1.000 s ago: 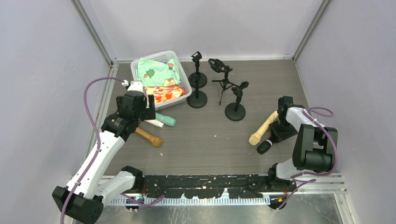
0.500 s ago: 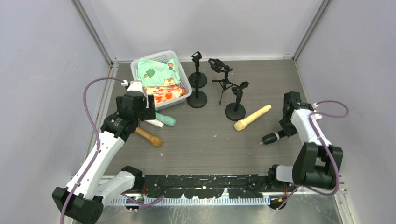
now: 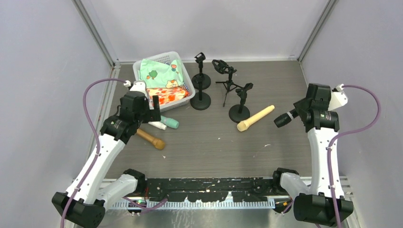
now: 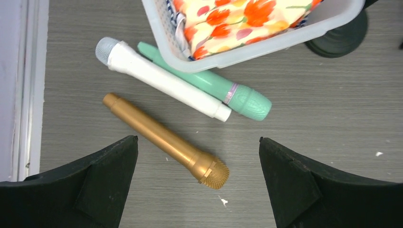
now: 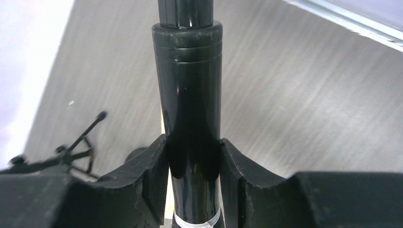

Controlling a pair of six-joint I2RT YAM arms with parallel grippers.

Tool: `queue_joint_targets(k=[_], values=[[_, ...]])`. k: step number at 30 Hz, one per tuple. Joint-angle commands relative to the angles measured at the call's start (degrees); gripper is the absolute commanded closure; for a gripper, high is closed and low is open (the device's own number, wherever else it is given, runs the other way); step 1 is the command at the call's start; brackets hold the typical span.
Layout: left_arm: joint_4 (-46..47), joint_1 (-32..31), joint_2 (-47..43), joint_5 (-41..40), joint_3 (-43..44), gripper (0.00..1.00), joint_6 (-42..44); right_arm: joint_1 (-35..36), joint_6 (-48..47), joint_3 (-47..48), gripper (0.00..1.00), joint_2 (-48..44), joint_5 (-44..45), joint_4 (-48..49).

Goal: Attach the microphones to the stand

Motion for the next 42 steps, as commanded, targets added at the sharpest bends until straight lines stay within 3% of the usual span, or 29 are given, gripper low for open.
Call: queue_joint_targets(k=[1, 6, 12, 21, 30, 37, 42], values=[[0.2, 0.2, -1.9, 4.5, 5.8, 0.00, -0.5, -0.1, -6.0, 3.9, 0.99, -0.8, -13.4, 7.9], [-0.4, 0.2, -1.7, 11.1, 10.9, 0.00, -0.3, 2.2, -8.0, 6.3, 0.99, -0.5, -26.3, 14.5], [0.4, 0.2, 0.6, 21.8, 17.3, 0.00, -2.4, 28.3, -16.8, 16.1, 0.99, 2.7, -11.6, 17.5], [6.3, 0.1, 1.4, 33.6, 23.1, 0.00, -5.4, 50.5, -28.4, 21.4, 0.99, 9.1, -8.8, 32.0], [17.8, -2.0, 0.3, 39.8, 19.2, 0.01, -11.9, 53.9, -14.5, 19.2, 0.99, 12.2, -7.8, 51.1], [25.9, -14.0, 0.7, 30.5, 17.5, 0.00, -10.6, 55.4, 1.1, 20.3, 0.99, 16.2, -3.2, 52.2], [32.4, -17.4, -0.4, 25.9, 12.9, 0.00, -9.8, 55.5, 9.9, 18.8, 0.99, 16.2, -2.7, 51.5]])
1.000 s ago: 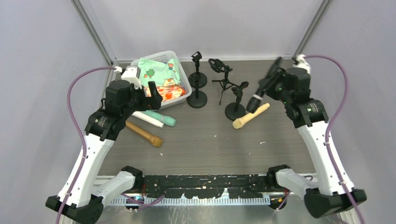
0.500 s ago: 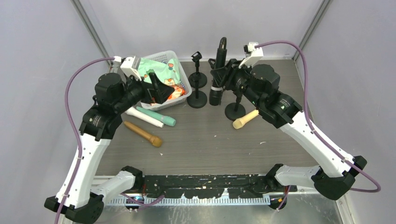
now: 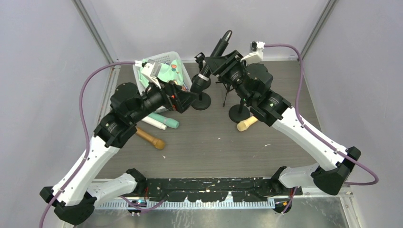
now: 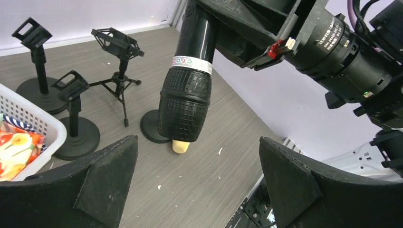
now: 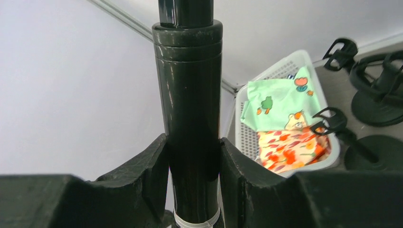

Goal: Attach the microphones to the stand

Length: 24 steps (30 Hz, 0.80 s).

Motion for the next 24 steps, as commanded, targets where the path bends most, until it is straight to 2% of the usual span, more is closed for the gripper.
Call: queue_joint_targets(k=[1, 14, 18, 24], values=[[9.3, -1.4, -1.1, -4.9, -2.9, 0.00, 0.7, 0.3, 12.1, 0.0, 0.99, -1.2, 2.1, 3.3], [13.0, -2.1, 1.9, -8.1, -2.5, 0.01, 0.8, 0.3, 29.4, -4.6, 0.99, -1.8, -4.6, 5.3], [13.0, -2.2, 3.3, -6.9, -1.5, 0.13, -0.4, 0.4, 33.2, -6.1, 0.98, -1.8, -4.9, 6.9], [13.1, -2.5, 4.5, -6.1, -1.9, 0.20, -1.2, 0.3, 36.4, -6.8, 0.96, -1.8, -5.3, 9.4]])
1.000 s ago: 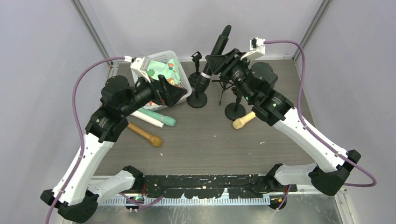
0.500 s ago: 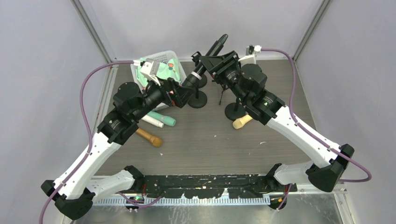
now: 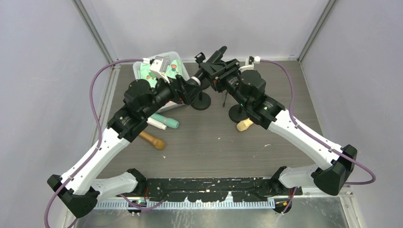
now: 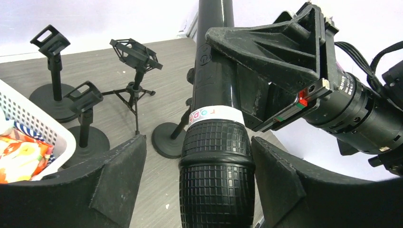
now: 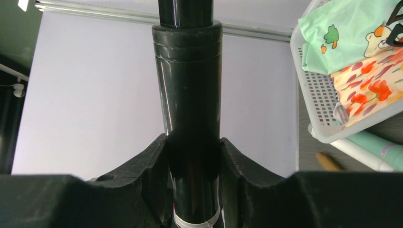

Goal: Attach the microphones to the stand

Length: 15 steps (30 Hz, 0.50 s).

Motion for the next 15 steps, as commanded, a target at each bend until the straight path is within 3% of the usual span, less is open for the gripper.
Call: queue_joint_targets(k=[1, 5, 8, 11, 15], values=[[3.4, -0.5, 0.1, 0.6, 2.1, 0.23, -0.7, 0.3, 4.2, 0.6, 0.96, -1.8, -0.4, 6.0], [3.5, -0.5, 0.5, 0.2, 2.6, 0.43, -0.7, 0.3, 4.1, -0.4, 0.90, -2.4, 0.1, 6.0], [3.4, -0.5, 0.8, 0.2, 2.9, 0.60, -0.6, 0.3, 3.2, -1.3, 0.80, -3.1, 0.8, 5.6], [3.3, -0.5, 1.0, -0.2, 3.1, 0.75, -0.5, 0.3, 1.4, -1.6, 0.62, -3.8, 1.1, 3.9], [1.3, -0.5, 1.4, -1.3, 4.0, 0.90, 0.5, 0.3, -4.0, 0.2, 0.22, -5.3, 0.8, -0.9]])
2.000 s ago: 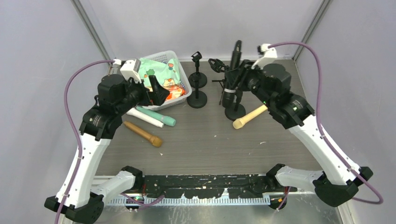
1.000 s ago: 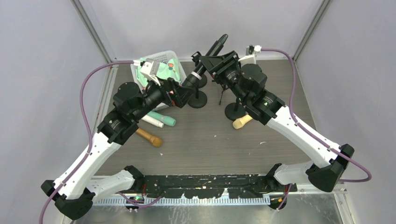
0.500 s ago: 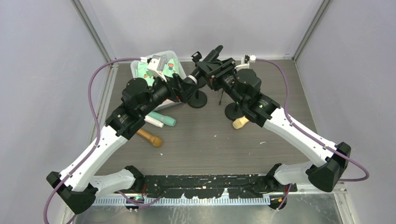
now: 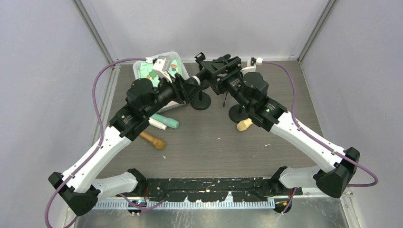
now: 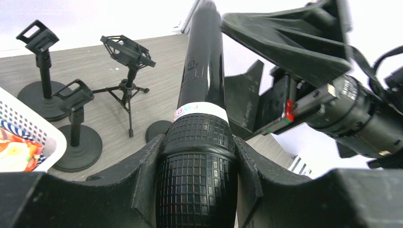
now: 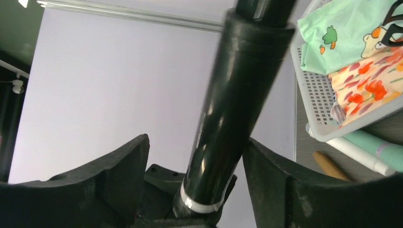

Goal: Attach the microphones to the stand

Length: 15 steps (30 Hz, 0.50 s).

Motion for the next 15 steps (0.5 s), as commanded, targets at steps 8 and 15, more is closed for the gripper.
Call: queue_joint_targets(k=[8, 15], values=[[-11.1, 0.2, 2.0, -3.2, 10.6, 1.00, 6.3, 0.3, -35.2, 4.2, 0.08, -11.3, 0.4, -12.7], [-24.2, 0.2, 3.3, 0.1, 17.9, 1.00, 9.5, 0.2, -76.3, 7.5, 0.15, -15.9, -11.7, -21.4]])
